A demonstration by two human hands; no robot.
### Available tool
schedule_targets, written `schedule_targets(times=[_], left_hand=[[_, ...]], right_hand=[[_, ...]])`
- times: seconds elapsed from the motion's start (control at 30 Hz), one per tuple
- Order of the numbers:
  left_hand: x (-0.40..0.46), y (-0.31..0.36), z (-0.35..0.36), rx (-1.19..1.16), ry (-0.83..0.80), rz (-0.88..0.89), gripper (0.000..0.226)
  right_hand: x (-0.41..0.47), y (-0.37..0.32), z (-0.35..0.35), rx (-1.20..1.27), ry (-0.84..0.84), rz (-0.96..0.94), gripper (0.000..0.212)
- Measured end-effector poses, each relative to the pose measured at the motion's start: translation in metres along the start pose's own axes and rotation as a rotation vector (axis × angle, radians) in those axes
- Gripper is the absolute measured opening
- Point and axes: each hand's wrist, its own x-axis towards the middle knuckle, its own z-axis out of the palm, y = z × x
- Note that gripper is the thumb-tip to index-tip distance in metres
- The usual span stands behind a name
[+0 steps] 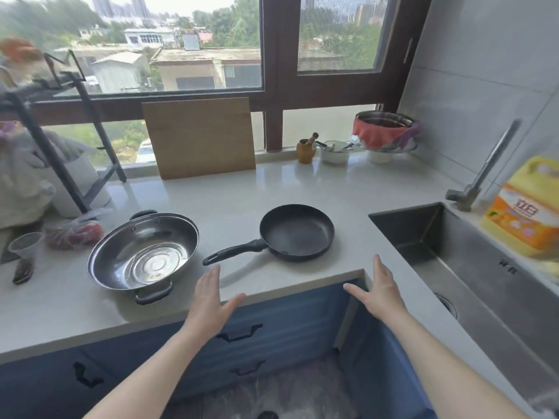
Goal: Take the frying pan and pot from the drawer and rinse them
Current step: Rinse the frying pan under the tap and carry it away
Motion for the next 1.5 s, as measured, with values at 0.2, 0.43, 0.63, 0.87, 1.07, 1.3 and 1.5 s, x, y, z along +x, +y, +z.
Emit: schedule_targets(times=[0.2, 0.43, 0.63, 0.87, 1.07, 1.3, 1.5], left_hand=[[0.091, 0.019, 0.008, -0.012, -0.054, 0.064, 0.092], [0.197, 0.030, 0.015, 0.102, -0.367, 0.135, 0.128], [0.258, 0.030, 0.035, 0.306, -0.513, 0.296, 0.130], [0.292, 0.018, 0.054, 0.390, -0.591, 0.263, 0.144], [0.303, 0.020, 0.056, 0.315, -0.658, 0.299, 0.141], [0.308, 0.017, 0.065, 0.043, -0.760, 0.295, 0.143], [0.314, 0.019, 0.077, -0.023, -0.798, 0.220, 0.146]], right_hand=[[0.055, -0.015, 0.009, -0.025, -0.012, 0.002, 0.112], [0.115, -0.028, 0.025, -0.168, -0.095, 0.024, 0.119], [0.160, -0.034, 0.041, -0.323, -0.168, -0.020, 0.127], [0.197, -0.034, 0.053, -0.463, -0.271, -0.037, 0.138], [0.214, -0.028, 0.061, -0.403, -0.333, -0.049, 0.147], [0.217, -0.018, 0.067, -0.135, -0.381, -0.045, 0.155], [0.217, -0.010, 0.066, 0.077, -0.385, -0.026, 0.157]])
